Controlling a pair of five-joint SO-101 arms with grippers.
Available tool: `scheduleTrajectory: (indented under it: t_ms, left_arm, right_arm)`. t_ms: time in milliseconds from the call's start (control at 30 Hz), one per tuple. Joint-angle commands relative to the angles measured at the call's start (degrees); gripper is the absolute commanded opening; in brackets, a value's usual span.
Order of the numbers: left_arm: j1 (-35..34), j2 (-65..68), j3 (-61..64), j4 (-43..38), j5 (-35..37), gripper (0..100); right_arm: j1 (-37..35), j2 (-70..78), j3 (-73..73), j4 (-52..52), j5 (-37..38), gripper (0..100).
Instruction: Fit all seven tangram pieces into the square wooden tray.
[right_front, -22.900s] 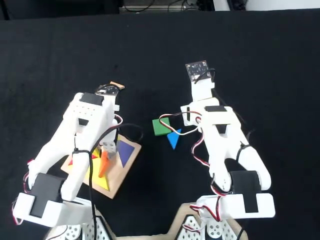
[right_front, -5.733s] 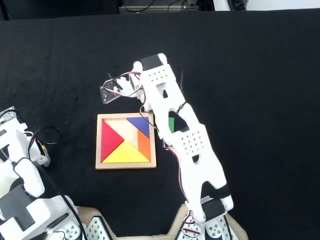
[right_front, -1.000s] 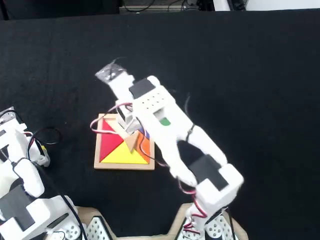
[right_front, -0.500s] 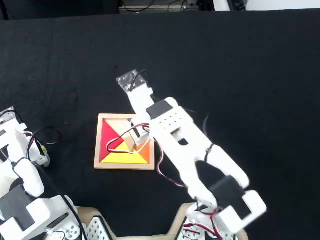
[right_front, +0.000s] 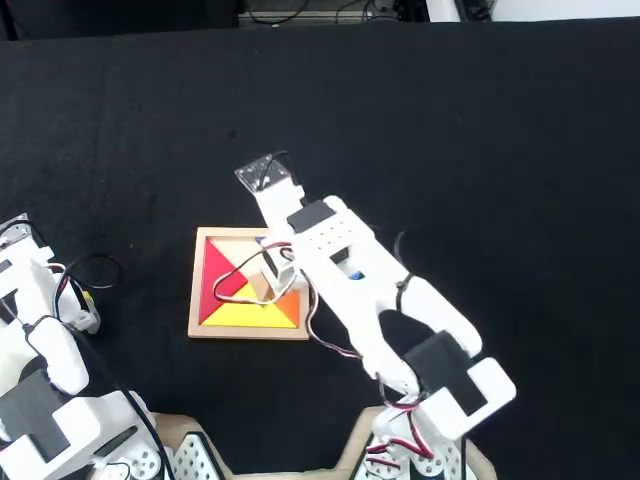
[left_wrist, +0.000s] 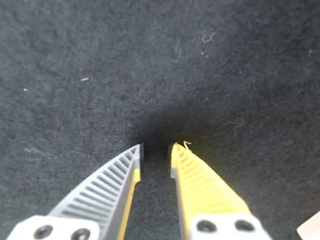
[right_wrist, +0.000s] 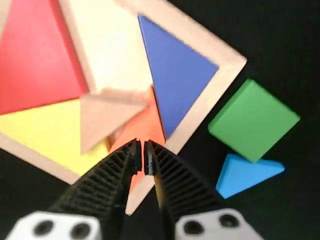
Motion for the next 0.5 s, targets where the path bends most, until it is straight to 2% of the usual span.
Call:
scheduleTrajectory:
  t_ms: [0,467]
  left_arm:
    - [-1.63,-0.44,-0.04,-0.88,0.0,11]
    - [-1.63,-0.35,-0.04,-0.88,0.0,11]
  right_arm:
    - [0.97,0.13,-4.62,-1.49,0.79,1.1]
    - [1.23,11.91,-15.96,2.55,3.16,1.1]
